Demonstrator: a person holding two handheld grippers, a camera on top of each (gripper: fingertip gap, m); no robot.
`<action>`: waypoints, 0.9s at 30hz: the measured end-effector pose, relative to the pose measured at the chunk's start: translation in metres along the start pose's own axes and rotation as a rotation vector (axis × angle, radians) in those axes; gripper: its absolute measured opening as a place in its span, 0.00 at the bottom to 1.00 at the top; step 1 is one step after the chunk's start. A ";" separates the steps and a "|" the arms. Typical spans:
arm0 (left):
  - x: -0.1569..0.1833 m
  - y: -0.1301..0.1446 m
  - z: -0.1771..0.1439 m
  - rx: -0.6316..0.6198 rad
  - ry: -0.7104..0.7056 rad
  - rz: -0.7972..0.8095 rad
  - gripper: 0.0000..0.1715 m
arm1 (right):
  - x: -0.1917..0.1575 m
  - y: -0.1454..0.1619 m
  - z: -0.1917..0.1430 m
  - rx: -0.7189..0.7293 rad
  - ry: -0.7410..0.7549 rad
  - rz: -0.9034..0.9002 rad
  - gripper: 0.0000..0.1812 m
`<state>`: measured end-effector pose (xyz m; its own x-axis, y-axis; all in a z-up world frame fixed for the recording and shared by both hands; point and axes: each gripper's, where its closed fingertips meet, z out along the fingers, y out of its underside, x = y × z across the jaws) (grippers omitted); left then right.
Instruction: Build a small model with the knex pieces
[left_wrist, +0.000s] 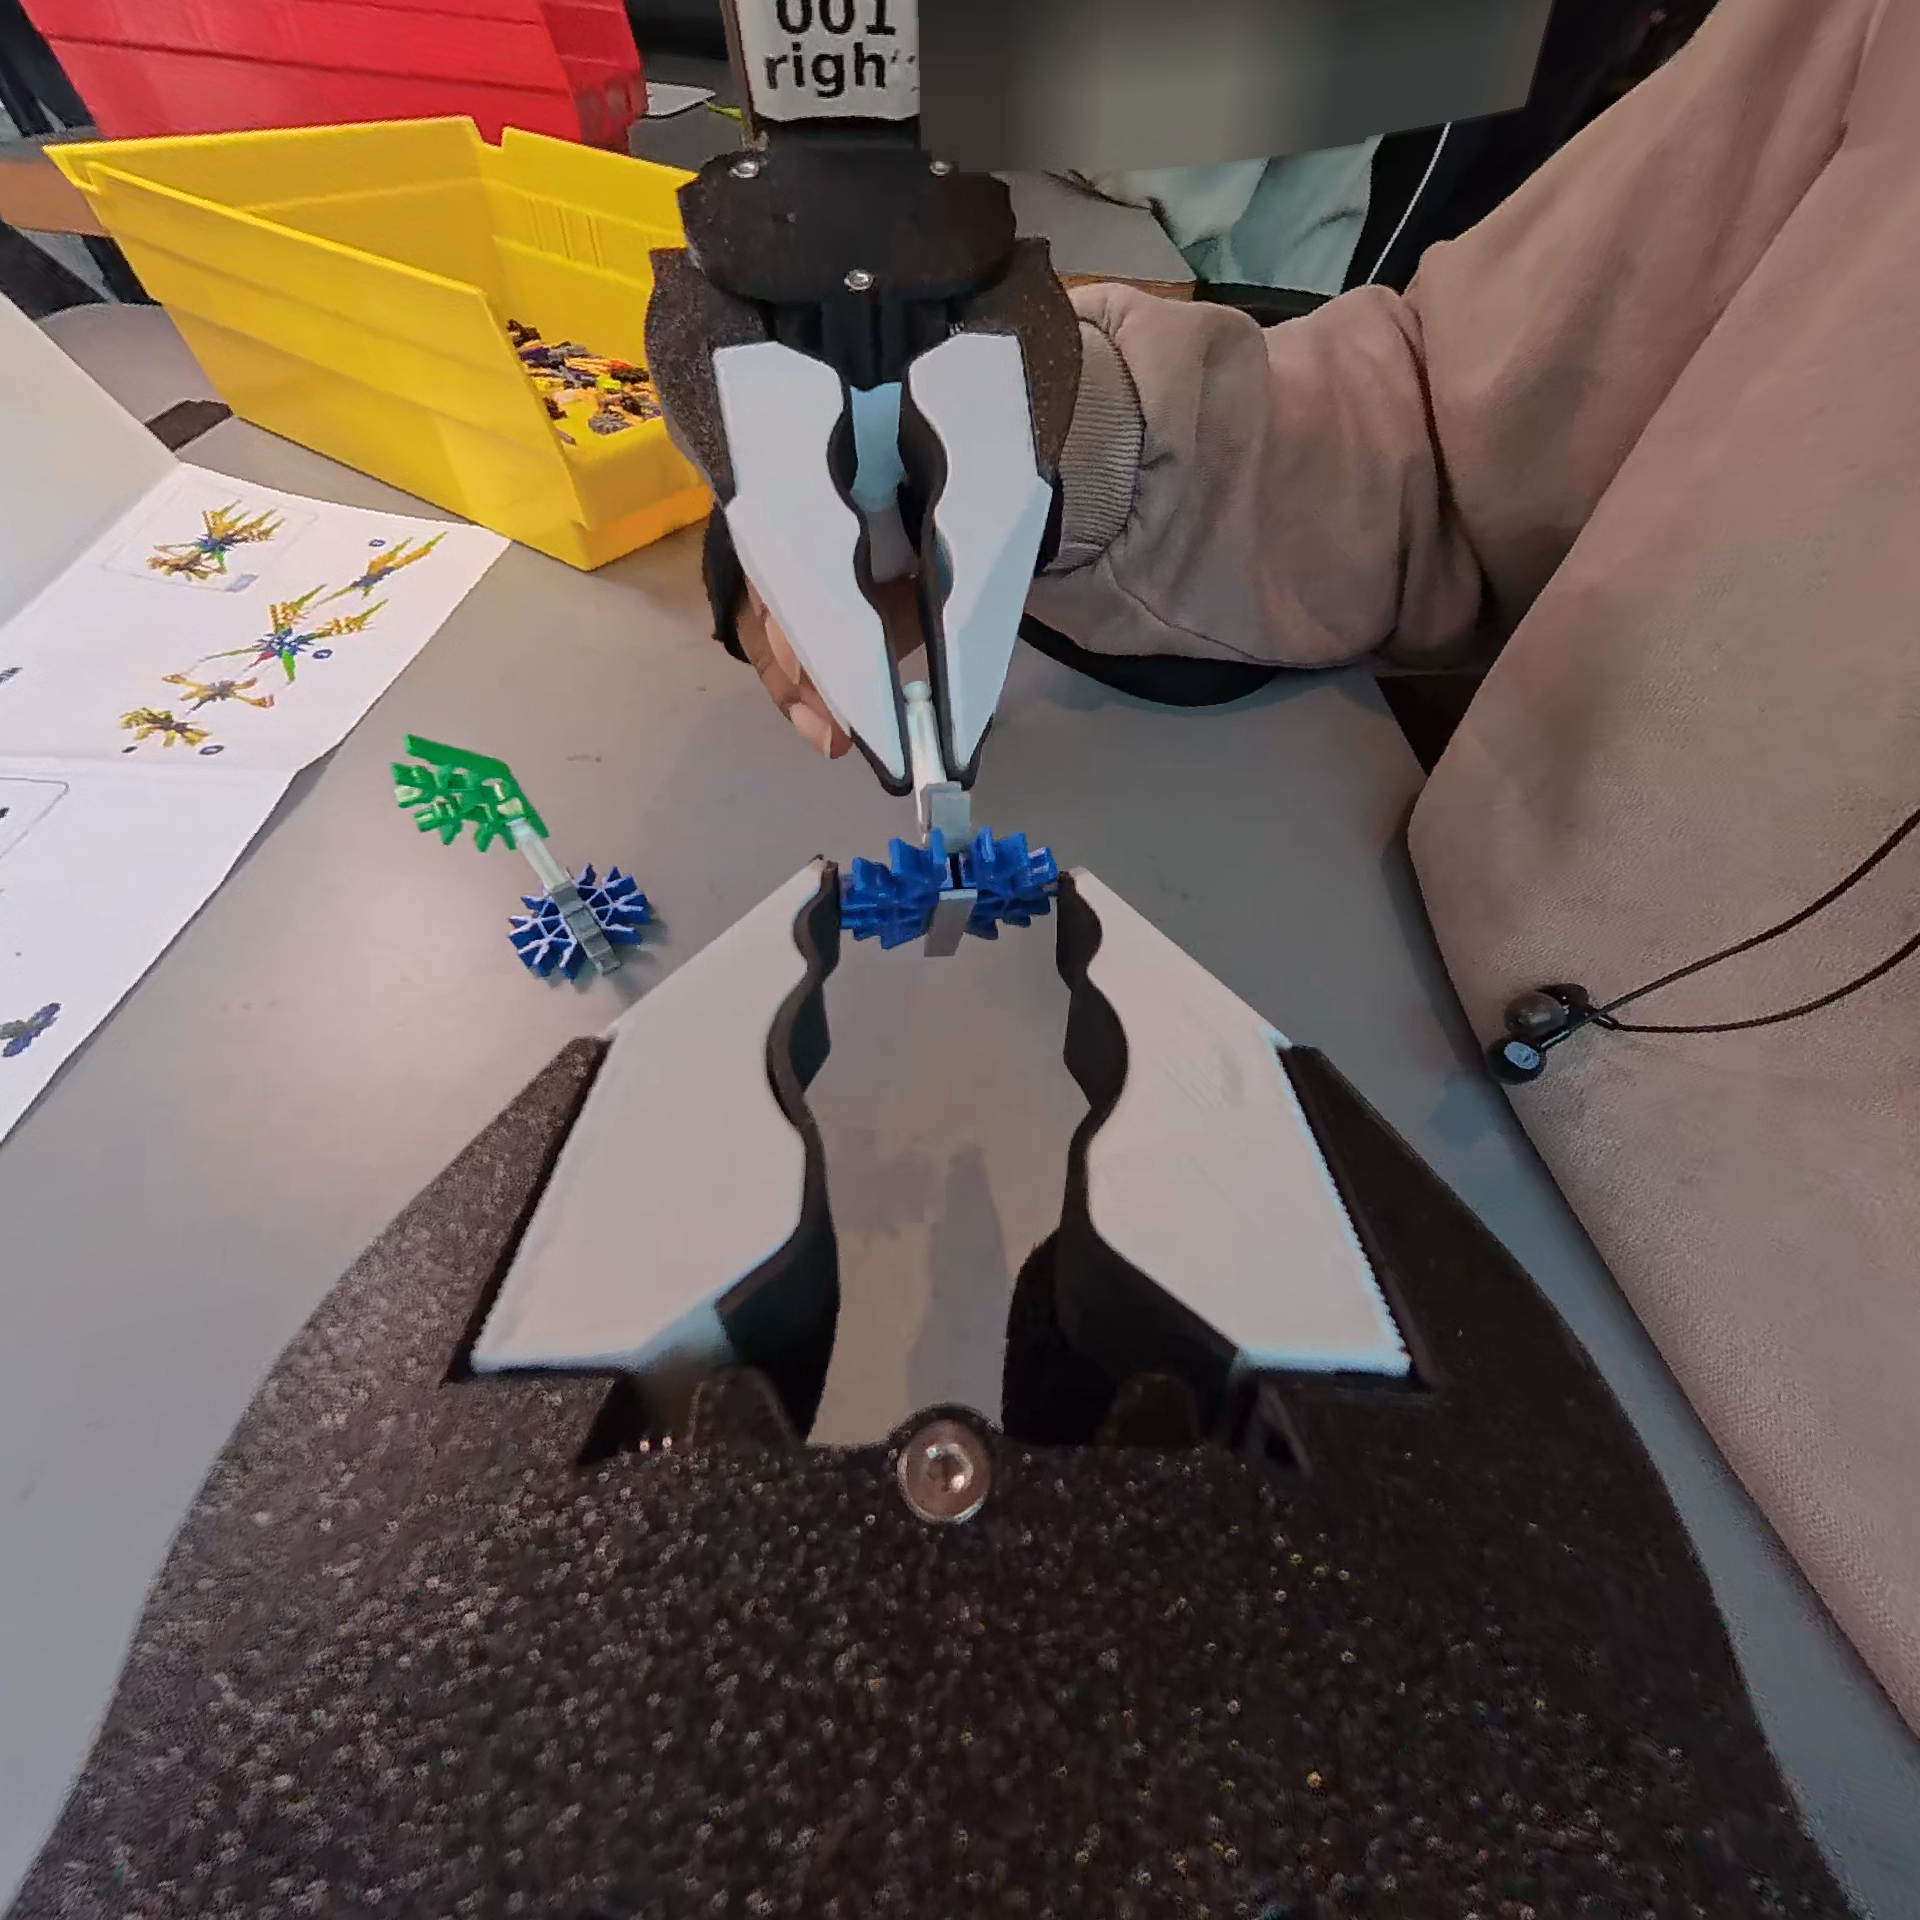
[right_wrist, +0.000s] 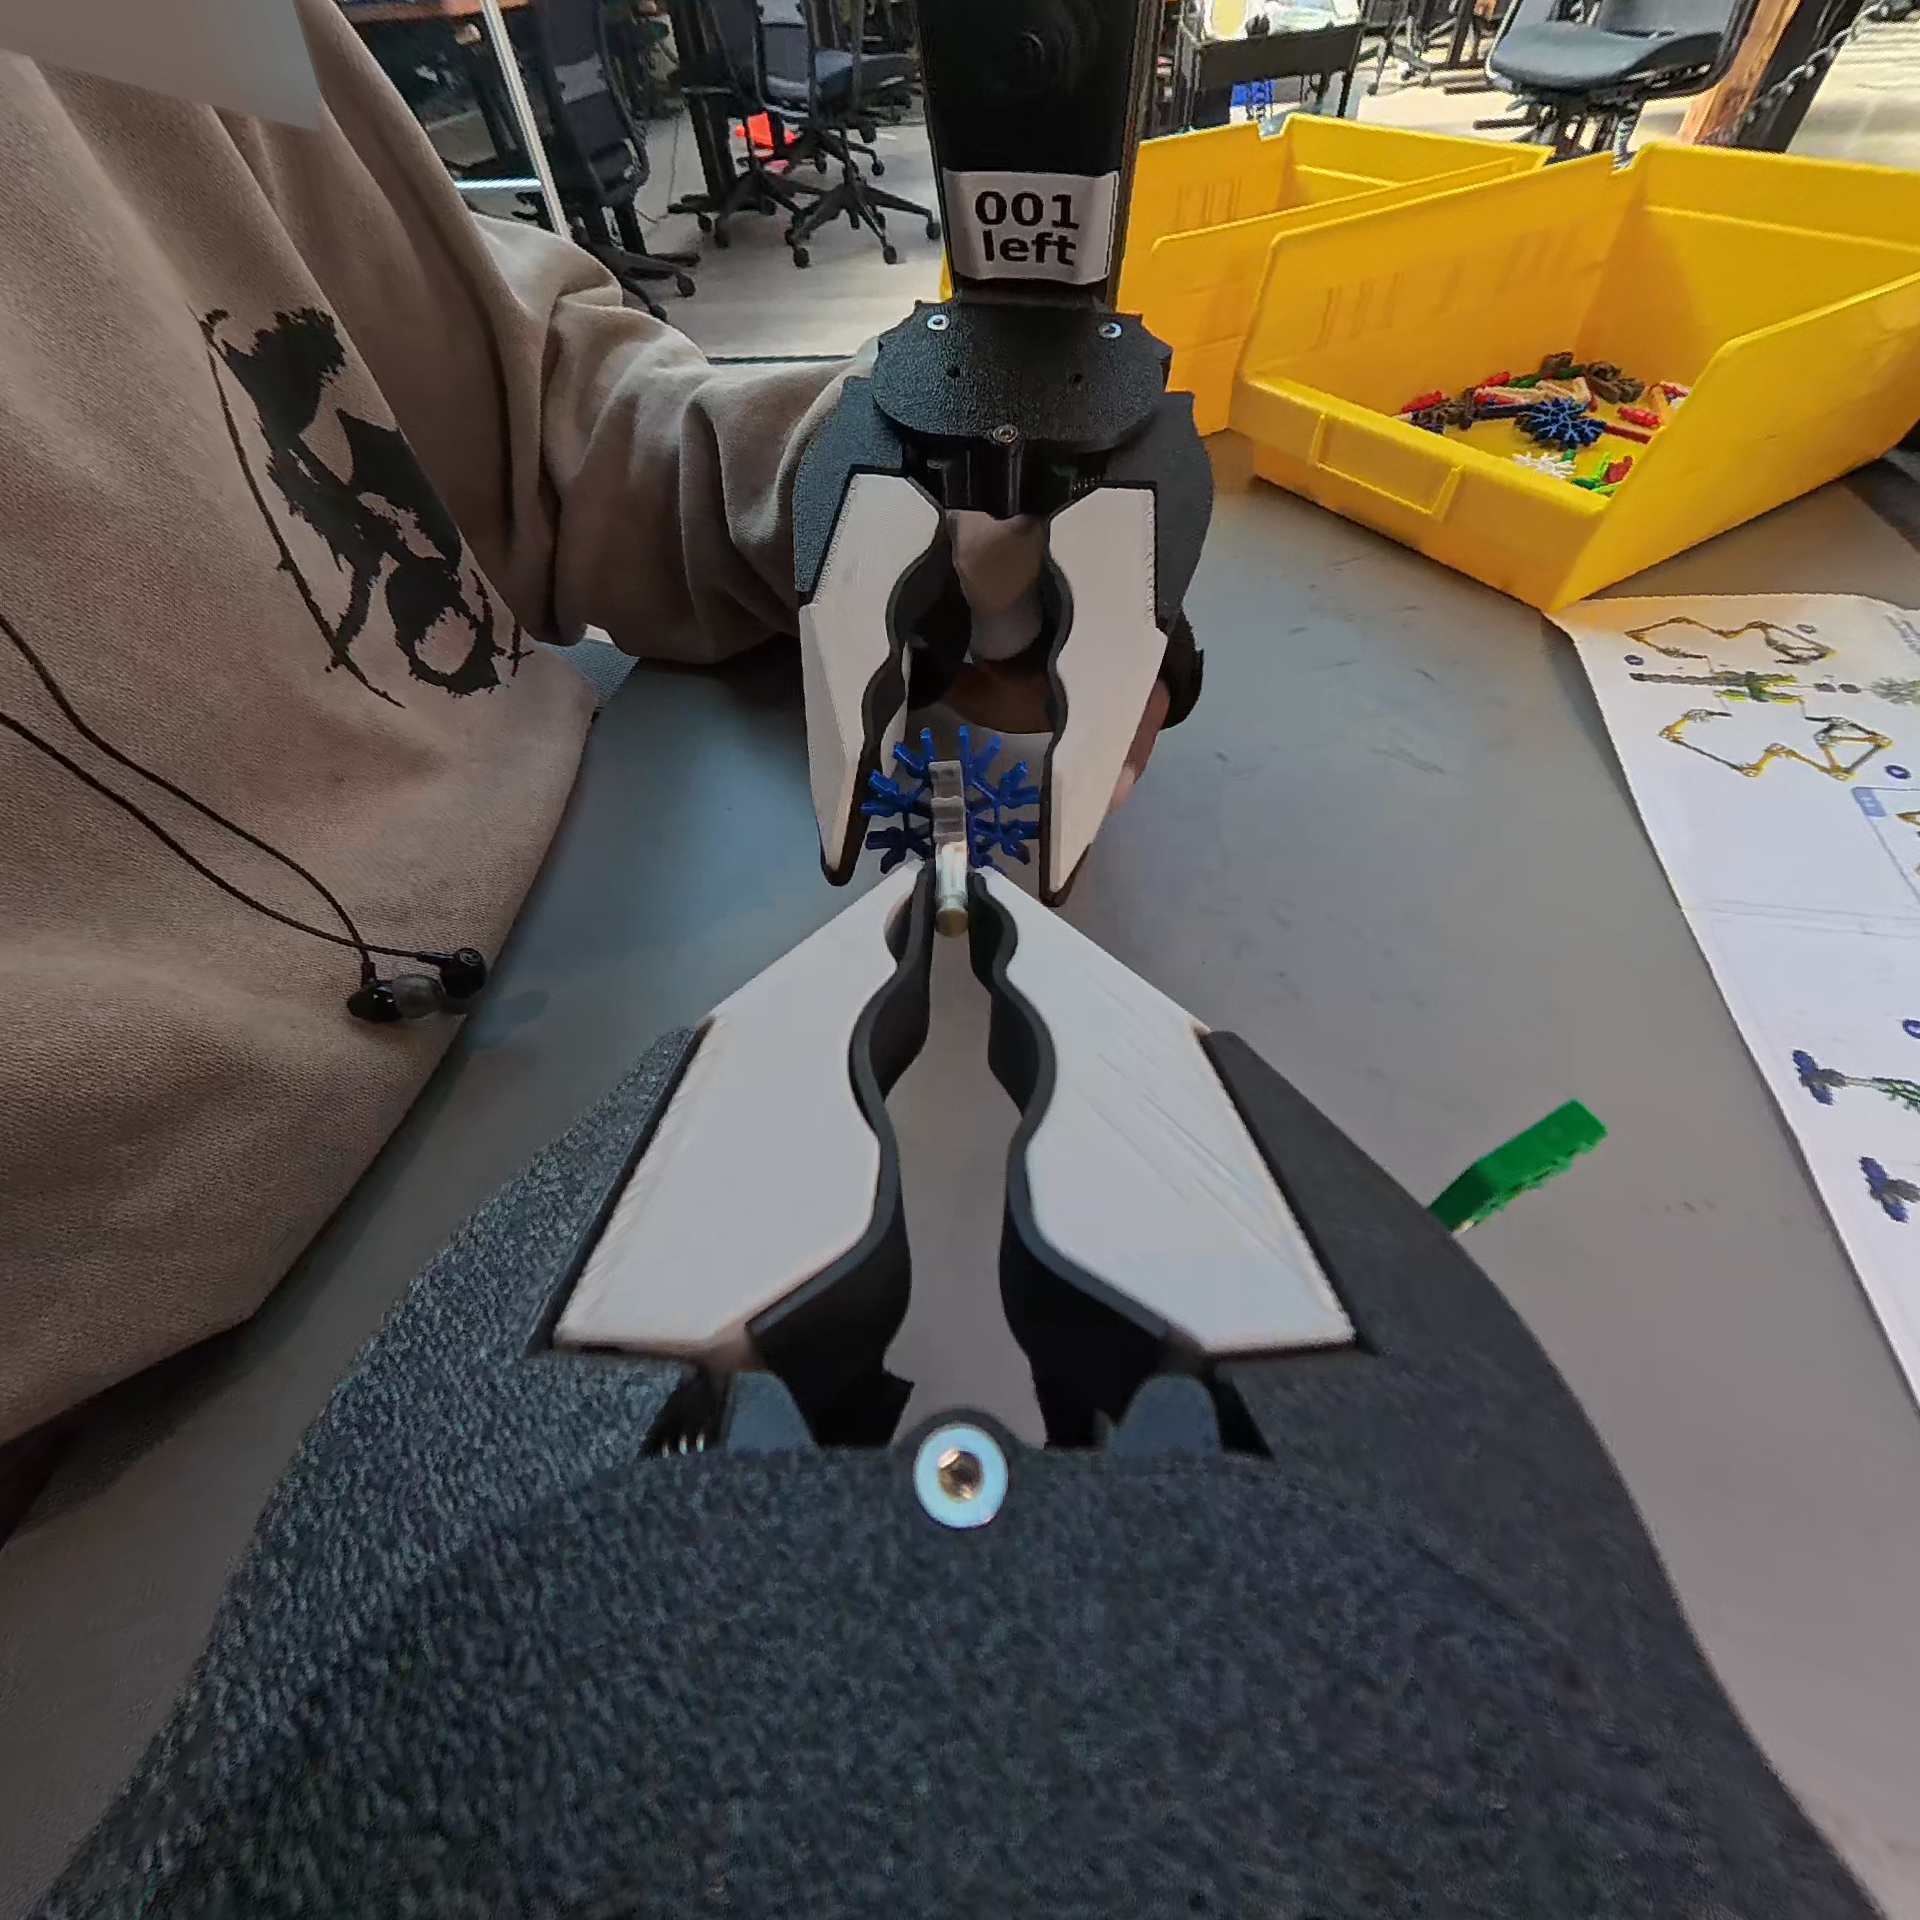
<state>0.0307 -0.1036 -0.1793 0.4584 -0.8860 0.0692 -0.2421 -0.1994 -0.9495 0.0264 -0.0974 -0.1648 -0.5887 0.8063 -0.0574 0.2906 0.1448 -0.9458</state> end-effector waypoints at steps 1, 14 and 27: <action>0.002 0.001 0.000 -0.004 0.009 0.001 0.24 | -0.001 0.000 0.000 0.001 -0.009 0.006 0.02; -0.051 0.027 0.000 -0.115 -0.269 -0.149 0.23 | 0.052 0.021 0.008 -0.116 0.343 0.081 0.04; -0.060 0.024 -0.008 -0.114 -0.281 -0.223 0.20 | 0.047 0.016 0.022 -0.082 0.331 0.151 0.02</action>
<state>-0.0096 -0.0587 -0.2042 0.7238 -0.6692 0.1682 -0.1966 -0.4337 -0.8793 -0.0133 -0.0695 -0.1891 -0.2628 0.9619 -0.0755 0.4227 0.0444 -0.9052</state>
